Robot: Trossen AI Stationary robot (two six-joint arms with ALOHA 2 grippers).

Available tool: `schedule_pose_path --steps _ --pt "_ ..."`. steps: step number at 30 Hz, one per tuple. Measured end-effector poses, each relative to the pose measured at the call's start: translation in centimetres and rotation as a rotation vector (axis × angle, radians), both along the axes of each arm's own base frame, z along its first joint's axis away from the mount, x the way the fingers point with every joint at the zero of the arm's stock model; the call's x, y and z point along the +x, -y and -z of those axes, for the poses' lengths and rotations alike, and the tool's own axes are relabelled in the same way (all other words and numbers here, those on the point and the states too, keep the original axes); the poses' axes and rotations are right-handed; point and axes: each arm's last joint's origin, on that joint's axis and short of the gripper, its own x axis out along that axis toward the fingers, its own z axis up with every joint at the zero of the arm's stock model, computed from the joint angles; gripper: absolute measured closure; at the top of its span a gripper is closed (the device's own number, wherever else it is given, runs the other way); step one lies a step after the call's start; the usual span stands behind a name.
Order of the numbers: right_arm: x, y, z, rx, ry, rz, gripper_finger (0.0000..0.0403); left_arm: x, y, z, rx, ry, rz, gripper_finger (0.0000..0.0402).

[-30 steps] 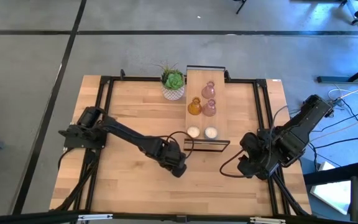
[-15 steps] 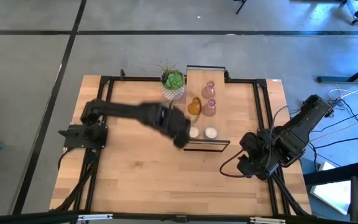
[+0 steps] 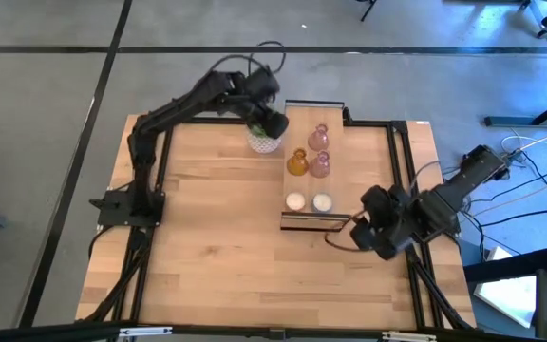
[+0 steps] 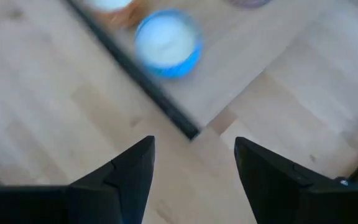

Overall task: Pick & Place candle stick holders
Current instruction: Put the blue patterned scented candle on the shelf aligned with the pink glass candle holder

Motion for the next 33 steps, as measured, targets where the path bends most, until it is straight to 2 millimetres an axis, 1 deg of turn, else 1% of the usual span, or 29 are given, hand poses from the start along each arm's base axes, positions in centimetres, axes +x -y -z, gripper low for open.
schedule_pose_path --steps 2,7,10,13,16,20,24,29,33 --pt "0.5 0.9 0.0 -0.011 -0.003 0.048 0.0178 0.2 -1.4 0.4 0.01 0.009 0.038 0.0399" --pt "1.8 3.5 0.0 -0.025 -0.015 0.156 0.0178 1.4 -3.9 2.7 0.011 -0.042 0.179 0.0399" --pt "2.4 4.8 -0.1 -0.034 -0.014 0.204 0.0178 2.7 -5.1 4.4 0.048 -0.069 0.264 0.0399" --pt "2.8 5.8 -0.1 -0.037 -0.012 0.238 0.0178 4.1 -6.0 6.0 0.073 -0.076 0.306 0.0399" --pt "3.1 6.4 -0.1 -0.044 -0.016 0.242 0.0178 5.1 -6.4 6.2 0.104 -0.033 0.329 0.0399" --pt "3.3 7.2 -0.1 -0.055 -0.029 0.242 0.0178 5.7 -6.6 7.4 0.091 -0.051 0.347 0.0399" --pt "3.4 7.7 -0.1 -0.063 -0.038 0.248 0.0178 6.0 -6.5 7.9 0.06 -0.044 0.368 0.0399" --pt "3.7 8.3 -0.1 -0.064 -0.034 0.259 0.0178 6.5 -6.3 8.3 0.075 -0.053 0.396 0.0399" --pt "3.8 8.4 -0.2 -0.06 -0.019 0.265 0.0178 6.4 -6.5 8.6 0.069 -0.063 0.389 0.0399"
